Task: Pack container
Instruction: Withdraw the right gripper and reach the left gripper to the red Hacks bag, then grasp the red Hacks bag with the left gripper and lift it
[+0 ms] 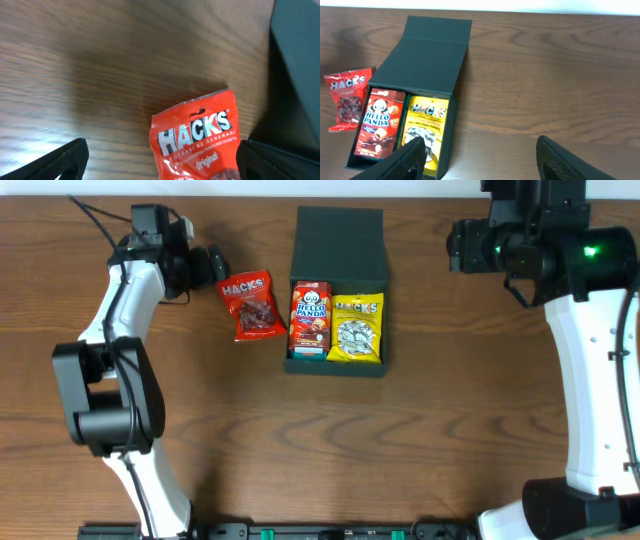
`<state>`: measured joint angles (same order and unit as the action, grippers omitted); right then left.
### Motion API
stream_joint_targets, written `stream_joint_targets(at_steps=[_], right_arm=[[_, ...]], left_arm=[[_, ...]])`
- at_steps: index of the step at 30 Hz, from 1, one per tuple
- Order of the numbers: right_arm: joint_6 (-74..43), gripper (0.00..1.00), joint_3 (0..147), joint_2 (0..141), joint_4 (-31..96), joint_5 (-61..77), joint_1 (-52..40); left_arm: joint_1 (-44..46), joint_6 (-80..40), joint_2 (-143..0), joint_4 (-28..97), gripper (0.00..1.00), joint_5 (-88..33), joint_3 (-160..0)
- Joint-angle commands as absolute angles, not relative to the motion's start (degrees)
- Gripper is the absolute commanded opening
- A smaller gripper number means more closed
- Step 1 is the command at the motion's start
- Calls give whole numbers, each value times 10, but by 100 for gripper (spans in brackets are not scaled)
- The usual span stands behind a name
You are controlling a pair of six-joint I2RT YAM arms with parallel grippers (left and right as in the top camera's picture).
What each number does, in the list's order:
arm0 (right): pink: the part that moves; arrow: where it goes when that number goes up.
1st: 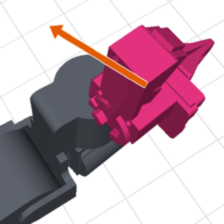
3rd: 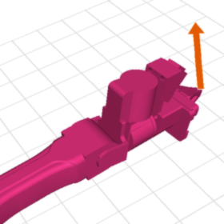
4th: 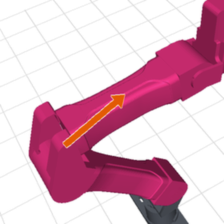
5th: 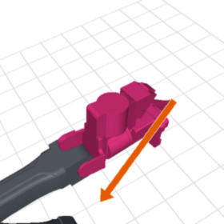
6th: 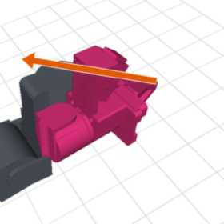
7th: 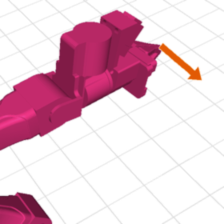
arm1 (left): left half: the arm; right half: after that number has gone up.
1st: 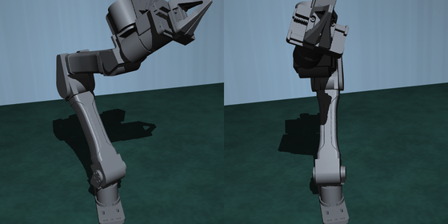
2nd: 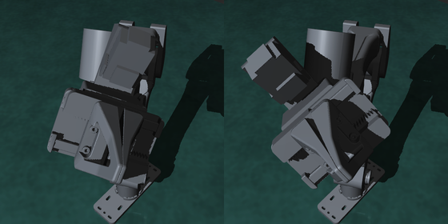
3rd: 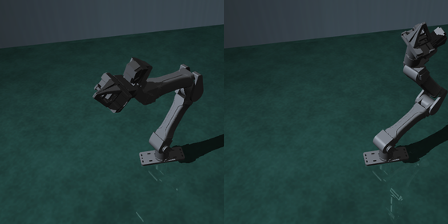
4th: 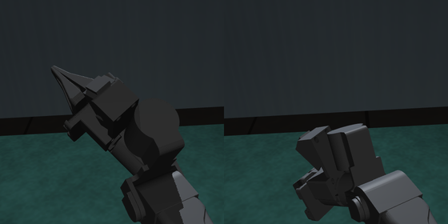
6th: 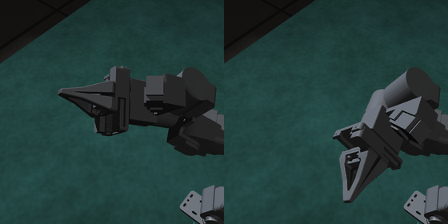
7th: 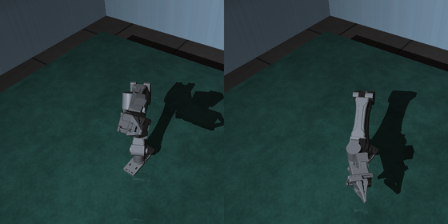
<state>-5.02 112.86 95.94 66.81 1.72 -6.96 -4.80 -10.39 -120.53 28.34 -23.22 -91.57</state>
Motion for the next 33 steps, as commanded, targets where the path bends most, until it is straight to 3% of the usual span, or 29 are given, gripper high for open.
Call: stream_joint_targets(at_steps=[1,10,13,14,23,29,31,33], right_arm=[[-35,71,1127,957,668,20,-64],[-35,71,1127,957,667,20,-64],[-35,71,1127,957,667,20,-64],[-35,71,1127,957,666,20,-64],[-35,70,1127,957,665,20,-64],[-36,68,1127,957,665,20,-64],[-36,67,1127,957,665,20,-64],[-36,66,1127,957,666,20,-64]], left_arm=[[-41,-87,-1244,282,95,-286,-912],[-37,-88,-1283,269,95,-325,-912],[-37,-88,-1290,267,100,-356,-912],[-37,-88,-1292,269,92,-367,-912],[-37,-87,-1292,319,72,-401,-912],[-37,-81,-1292,330,35,-401,-912],[-37,-85,-1292,330,19,-401,-912],[-37,-96,-1292,330,10,-402,-912]])
